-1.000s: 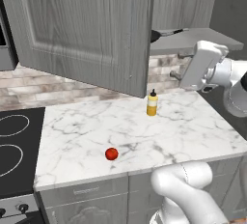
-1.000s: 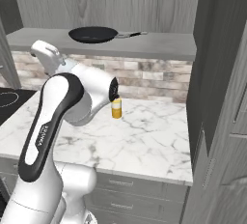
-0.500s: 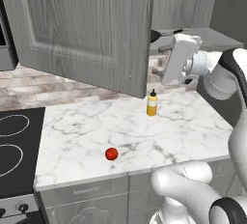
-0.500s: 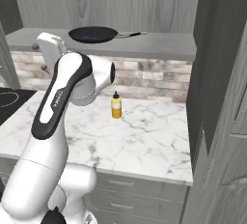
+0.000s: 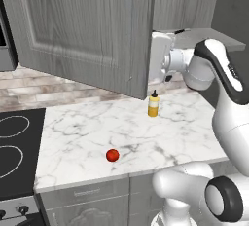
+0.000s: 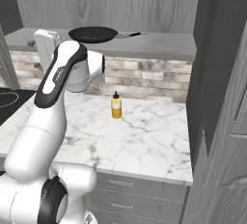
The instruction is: Pick the pan from the cabinet and place it on the stove. Then turn on the stove burner for the pan.
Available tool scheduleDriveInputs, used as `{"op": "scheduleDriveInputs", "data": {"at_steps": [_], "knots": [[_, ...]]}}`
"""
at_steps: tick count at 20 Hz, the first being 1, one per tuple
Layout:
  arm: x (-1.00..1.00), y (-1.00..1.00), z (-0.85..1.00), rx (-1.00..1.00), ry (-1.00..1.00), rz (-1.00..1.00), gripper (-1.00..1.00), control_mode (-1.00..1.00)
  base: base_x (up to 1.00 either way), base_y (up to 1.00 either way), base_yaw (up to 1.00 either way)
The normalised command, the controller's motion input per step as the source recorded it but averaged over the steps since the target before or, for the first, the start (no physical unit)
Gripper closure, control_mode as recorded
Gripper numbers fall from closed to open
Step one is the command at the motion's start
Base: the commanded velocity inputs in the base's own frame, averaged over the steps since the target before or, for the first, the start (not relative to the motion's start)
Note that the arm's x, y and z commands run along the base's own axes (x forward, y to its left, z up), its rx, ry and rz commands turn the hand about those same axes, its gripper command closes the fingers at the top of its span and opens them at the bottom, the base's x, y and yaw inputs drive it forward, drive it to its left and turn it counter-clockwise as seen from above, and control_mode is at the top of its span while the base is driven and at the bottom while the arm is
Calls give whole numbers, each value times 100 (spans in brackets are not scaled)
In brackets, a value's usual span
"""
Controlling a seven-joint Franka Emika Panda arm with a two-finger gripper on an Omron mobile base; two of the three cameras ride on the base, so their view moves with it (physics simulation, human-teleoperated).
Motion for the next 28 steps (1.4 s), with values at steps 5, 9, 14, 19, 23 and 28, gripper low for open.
{"op": "scheduleDriveInputs", "data": {"at_steps": [5,9,14,19,23,28], "knots": [[6,63,-3,0,7,3,-100,-100,0,0,0],[-10,76,0,0,2,0,-100,-100,0,0,0],[-32,74,0,0,0,0,-100,-100,0,0,0],[-39,74,0,0,0,0,-100,-100,0,0,0],[-38,72,0,0,0,1,-100,-100,0,0,0],[-30,73,-1,0,3,2,-100,-100,0,0,0]]}}
